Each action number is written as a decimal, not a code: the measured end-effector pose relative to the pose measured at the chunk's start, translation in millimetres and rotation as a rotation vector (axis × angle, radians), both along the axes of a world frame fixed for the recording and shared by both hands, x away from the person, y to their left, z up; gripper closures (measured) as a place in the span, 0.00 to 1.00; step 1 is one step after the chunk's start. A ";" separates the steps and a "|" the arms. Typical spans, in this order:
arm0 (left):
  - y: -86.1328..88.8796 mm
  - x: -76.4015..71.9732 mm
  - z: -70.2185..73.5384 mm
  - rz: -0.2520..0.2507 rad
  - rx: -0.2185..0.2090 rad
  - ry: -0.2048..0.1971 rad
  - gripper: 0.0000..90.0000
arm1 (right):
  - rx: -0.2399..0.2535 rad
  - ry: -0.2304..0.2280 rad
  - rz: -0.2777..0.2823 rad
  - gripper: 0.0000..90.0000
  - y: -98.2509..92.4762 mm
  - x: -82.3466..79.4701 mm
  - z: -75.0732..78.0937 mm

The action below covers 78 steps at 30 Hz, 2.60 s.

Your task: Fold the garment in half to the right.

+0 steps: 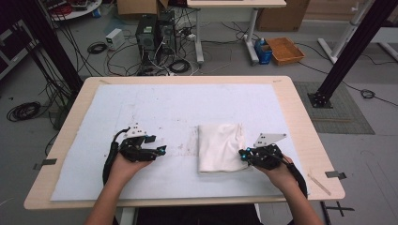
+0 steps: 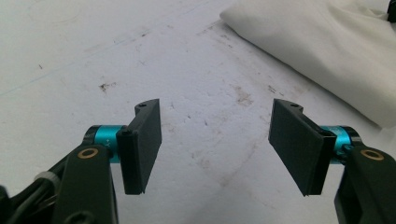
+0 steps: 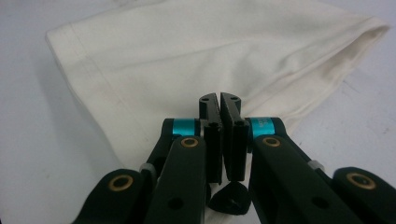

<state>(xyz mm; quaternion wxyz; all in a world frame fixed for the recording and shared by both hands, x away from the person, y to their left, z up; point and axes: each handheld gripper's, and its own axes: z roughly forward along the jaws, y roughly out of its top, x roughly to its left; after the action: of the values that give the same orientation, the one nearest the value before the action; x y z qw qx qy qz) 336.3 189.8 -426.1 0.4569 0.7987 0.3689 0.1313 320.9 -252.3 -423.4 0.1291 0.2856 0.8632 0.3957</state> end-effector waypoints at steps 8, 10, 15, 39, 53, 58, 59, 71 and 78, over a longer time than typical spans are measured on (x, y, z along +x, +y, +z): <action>2.9 0.7 0.5 0.008 0.000 -0.002 0.39 | 0.020 0.008 -0.043 0.99 -20.9 -1.2 7.4; 2.6 0.4 0.4 0.009 -0.003 -0.001 0.39 | 0.006 0.033 -0.044 0.99 -21.2 0.2 -1.1; 2.7 0.4 0.6 0.008 0.002 -0.003 0.39 | -0.014 0.066 -0.046 0.96 -20.5 5.2 -13.5; 9.1 3.5 -1.5 0.024 -0.002 0.007 0.39 | 0.124 0.085 -0.189 0.79 0.2 111.2 -9.5; 7.9 2.9 -2.3 0.025 -0.006 0.008 0.39 | 0.058 -0.006 -0.248 0.96 -6.0 99.8 -10.5; 7.9 3.3 -3.2 0.018 0.004 0.011 0.39 | 0.063 -0.023 -0.251 0.80 -5.0 95.5 -8.9; 7.7 3.3 -3.3 0.020 0.001 0.010 0.39 | 0.072 -0.027 -0.253 0.77 -6.3 94.1 -7.4; 8.8 4.0 3.7 0.021 0.045 -0.015 0.38 | 0.124 -0.092 -0.254 0.47 -16.9 63.0 2.9; 10.0 6.1 8.2 0.011 0.047 -0.035 0.37 | 0.128 -0.066 -0.220 0.40 -13.1 61.6 -2.3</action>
<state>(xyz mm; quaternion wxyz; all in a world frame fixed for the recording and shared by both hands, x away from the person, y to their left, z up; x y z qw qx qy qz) 342.4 199.8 -417.8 0.4435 0.8048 0.3620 0.1564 382.4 -265.5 -425.8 0.1816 0.3728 0.7950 0.4427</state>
